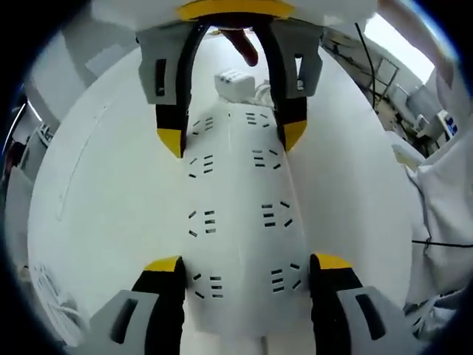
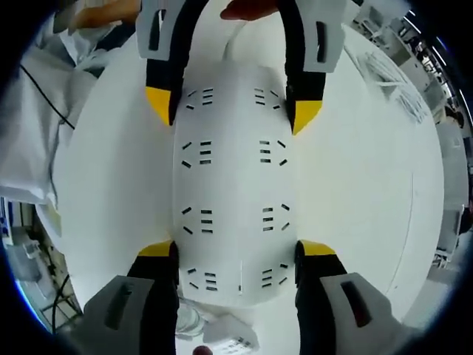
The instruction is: Straighten the power strip on the desk, plug the charger into it
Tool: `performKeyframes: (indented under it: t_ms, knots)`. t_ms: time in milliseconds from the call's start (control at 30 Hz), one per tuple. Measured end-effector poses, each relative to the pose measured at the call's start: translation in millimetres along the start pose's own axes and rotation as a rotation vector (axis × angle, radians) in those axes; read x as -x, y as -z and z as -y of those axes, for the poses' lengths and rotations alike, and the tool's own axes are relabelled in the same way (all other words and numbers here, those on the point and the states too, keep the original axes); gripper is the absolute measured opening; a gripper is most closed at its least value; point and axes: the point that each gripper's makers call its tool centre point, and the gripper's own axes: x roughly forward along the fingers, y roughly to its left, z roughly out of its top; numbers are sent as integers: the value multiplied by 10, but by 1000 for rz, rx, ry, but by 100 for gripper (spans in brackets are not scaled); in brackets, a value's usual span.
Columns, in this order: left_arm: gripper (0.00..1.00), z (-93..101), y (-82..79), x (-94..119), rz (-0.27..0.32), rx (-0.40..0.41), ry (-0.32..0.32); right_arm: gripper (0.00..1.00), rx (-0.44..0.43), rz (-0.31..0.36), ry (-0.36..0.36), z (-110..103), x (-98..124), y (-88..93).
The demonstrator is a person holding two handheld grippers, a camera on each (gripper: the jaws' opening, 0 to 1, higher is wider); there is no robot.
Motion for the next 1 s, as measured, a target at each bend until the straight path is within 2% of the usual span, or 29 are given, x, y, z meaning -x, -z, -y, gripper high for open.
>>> performKeyframes:
  t_ms: [300, 567, 1000]
  knots:
    - [69, 7, -11, -5, -33, -29, 8, 63, -15, -5, 2, -20, 1, -7]
    - [69, 3, -13, -5, -14, -28, 10, 63, -36, 13, 7, -42, 5, -9]
    - [69, 0, -32, -14, -16, -16, 5, 63, -52, 13, 10, -58, 4, -7]
